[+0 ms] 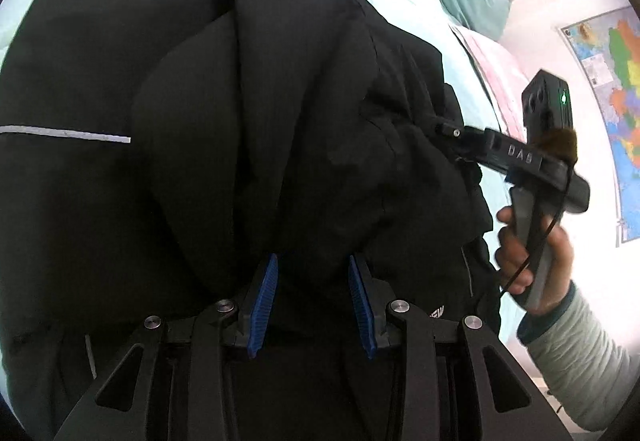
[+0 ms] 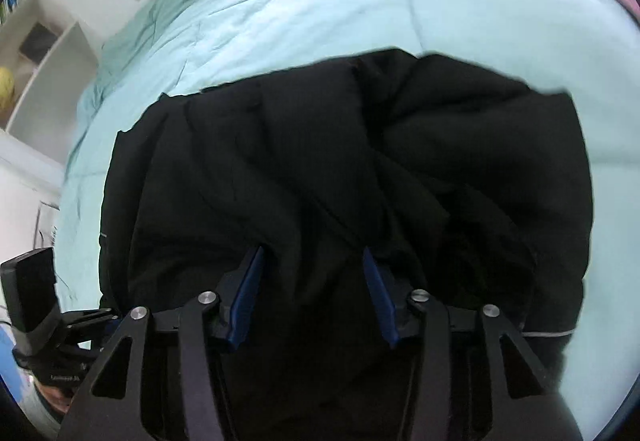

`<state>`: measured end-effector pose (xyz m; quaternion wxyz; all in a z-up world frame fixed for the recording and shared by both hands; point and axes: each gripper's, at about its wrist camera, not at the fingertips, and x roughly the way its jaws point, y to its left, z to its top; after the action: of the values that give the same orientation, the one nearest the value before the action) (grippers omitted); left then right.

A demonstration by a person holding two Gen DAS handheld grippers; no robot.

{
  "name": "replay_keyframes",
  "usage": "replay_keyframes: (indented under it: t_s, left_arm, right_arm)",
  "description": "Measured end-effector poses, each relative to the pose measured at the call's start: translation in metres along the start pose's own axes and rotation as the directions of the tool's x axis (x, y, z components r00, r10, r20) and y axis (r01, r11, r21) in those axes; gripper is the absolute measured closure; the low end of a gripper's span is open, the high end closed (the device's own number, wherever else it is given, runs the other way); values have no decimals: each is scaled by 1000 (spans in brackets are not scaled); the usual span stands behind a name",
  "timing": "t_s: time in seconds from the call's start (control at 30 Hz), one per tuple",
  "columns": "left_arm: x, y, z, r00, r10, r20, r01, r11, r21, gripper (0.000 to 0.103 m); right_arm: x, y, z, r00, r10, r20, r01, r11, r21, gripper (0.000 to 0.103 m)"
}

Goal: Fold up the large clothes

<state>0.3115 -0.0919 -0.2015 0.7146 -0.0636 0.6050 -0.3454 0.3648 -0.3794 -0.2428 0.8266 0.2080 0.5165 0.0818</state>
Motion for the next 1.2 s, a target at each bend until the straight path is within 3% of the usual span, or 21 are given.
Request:
replay_keyframes:
  t_s: [0.1,0.23,0.33,0.43,0.53,0.6,0.67,0.73,0.87,0.93,1.07,1.13,1.2]
  left_arm:
    - [-5,-3,1,1000,12,-14,-11,1000,27,66]
    - [-32,-26,-1,1000,-9,27,7,996,88,65]
    - [-45,-24,-8,998,-59,11,57,992,111,62]
    - [-24,-10,-13,999,19,-29,-17,998,62,62]
    - [-7,8,-23,993,51,-102,-54,998,-28,62]
    - [-31,8,-38,997,31,-70,-32,999,-21,62]
    - [-70,11,-57,997,81,-16,-81,997,2,62]
    - [-102,24,-73,992,127,15,-126,991,-34,62]
    - [-176,75,-113,981,169,98,-146,967,-209,61]
    - [-190,88,-135,977,174,121,-138,955,-263,61]
    - [-192,112,-184,987,130,90,-90,931,-355,61]
    - [-175,115,-208,993,101,56,-71,920,-386,61]
    - [-163,120,-225,994,107,17,-92,911,-402,61]
  right_arm:
    - [1,11,-3,999,-40,2,40,999,-32,52]
    - [-23,53,-5,990,-139,22,141,978,-155,40]
    - [-46,84,-25,989,-125,81,141,961,-237,29]
    - [-21,91,-47,989,-147,16,147,960,-237,29]
    - [8,78,-59,987,-155,-48,144,975,-171,29]
    - [-3,78,-57,990,-134,-47,128,985,-112,29]
    - [-28,83,-61,994,-105,-20,102,990,-99,29]
    - [-49,85,-69,993,-117,5,116,987,-111,29]
    - [-82,63,-102,986,-169,-14,167,983,-72,29]
    - [-97,44,-121,985,-169,-30,169,986,-15,29]
    - [-125,1,-158,975,-208,-75,214,974,71,29]
    - [-137,-17,-178,973,-214,-91,223,968,114,29]
    - [-153,-38,-196,973,-209,-101,223,963,152,29]
